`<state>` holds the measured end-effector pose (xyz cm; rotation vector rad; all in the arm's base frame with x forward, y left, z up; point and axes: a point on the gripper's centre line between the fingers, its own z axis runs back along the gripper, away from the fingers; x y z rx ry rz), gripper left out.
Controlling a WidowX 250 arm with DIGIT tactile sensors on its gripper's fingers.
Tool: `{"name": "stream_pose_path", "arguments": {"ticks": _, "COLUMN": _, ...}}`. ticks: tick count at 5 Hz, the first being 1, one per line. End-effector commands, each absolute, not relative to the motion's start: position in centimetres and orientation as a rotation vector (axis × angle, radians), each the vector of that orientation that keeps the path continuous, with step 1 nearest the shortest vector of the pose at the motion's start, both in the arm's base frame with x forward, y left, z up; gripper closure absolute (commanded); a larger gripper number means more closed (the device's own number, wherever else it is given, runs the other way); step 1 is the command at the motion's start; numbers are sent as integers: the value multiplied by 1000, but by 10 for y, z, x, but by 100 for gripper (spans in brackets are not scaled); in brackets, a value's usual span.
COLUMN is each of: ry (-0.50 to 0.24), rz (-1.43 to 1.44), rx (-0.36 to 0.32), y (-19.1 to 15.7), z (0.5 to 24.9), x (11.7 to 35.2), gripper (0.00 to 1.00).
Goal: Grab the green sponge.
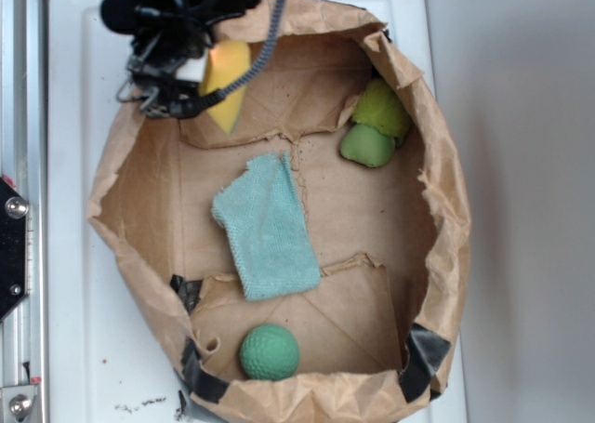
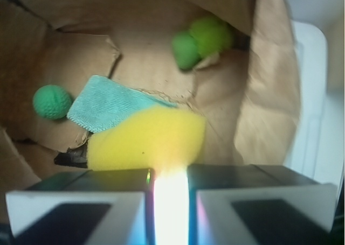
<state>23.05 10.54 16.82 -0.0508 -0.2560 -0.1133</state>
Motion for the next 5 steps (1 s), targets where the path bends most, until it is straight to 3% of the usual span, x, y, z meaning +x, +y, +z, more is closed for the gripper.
{"name": "stream_pose_path", "arguments": {"ticks": 1, "ry": -330, "rz": -80, "rx": 20, "y": 90, "z": 180, "x": 239, "gripper": 100}}
{"name": "stream_pose_path", "arguments": {"ticks": 3, "ry": -307, "rz": -73, "rx": 111, "y": 49, "z": 166, "x": 267, "gripper": 100}}
{"name": "stream_pose_path", "arguments": {"ticks": 5, "ry": -321, "rz": -79, "rx": 145, "y": 32, "z": 159, "x": 268, "gripper": 100}}
